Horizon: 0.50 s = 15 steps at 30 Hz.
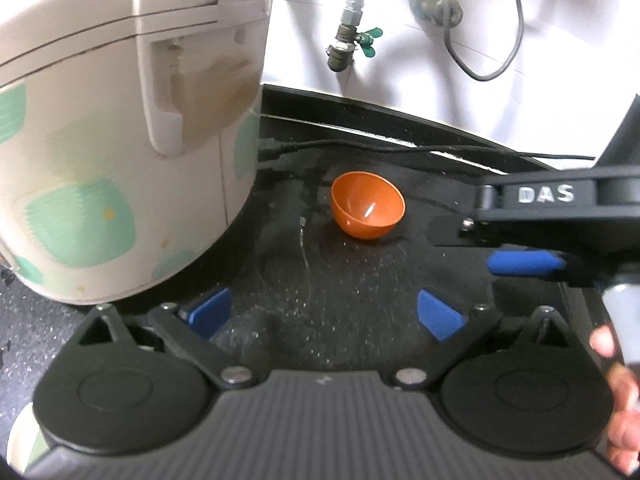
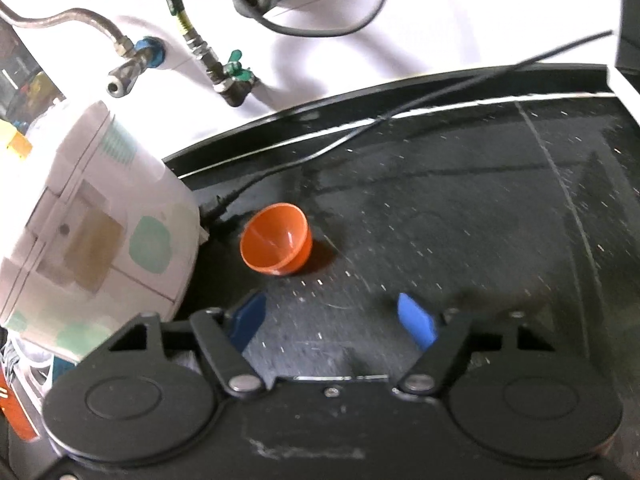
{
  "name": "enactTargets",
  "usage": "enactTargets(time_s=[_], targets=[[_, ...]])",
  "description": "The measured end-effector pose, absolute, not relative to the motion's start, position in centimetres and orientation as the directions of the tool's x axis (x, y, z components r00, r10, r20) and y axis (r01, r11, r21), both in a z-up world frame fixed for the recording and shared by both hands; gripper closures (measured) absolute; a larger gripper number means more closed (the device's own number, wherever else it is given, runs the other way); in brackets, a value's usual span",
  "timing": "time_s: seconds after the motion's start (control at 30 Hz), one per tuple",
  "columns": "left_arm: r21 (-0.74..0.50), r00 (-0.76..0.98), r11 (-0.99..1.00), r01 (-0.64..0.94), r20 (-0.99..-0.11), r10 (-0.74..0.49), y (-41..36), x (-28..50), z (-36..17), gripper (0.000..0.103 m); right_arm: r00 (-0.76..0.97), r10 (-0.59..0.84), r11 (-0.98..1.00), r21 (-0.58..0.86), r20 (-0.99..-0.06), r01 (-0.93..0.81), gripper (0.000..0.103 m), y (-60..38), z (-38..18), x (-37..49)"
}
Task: Organize plates and bowls
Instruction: 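Move the right gripper to the orange bowl and close on its rim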
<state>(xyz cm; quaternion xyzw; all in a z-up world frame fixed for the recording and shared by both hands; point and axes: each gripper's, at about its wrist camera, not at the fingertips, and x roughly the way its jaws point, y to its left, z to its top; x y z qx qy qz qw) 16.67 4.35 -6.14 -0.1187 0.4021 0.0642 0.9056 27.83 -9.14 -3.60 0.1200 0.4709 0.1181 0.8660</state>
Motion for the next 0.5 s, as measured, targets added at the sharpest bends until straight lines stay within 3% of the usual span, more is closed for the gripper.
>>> enactTargets(time_s=[0.2, 0.5], targets=[[-0.151, 0.674, 0.963, -0.224, -0.738, 0.041, 4.1, 18.0, -6.4, 0.009, 0.486, 0.355, 0.933, 0.337, -0.799, -0.126, 0.062, -8.2, -4.8, 31.0], [-0.139, 0.690, 0.964, -0.225, -0.721, 0.057, 3.9, 19.7, -6.1, 0.019, 0.447, 0.399, 0.915, 0.378, -0.801, -0.138, 0.076, -7.5, -6.6, 33.8]])
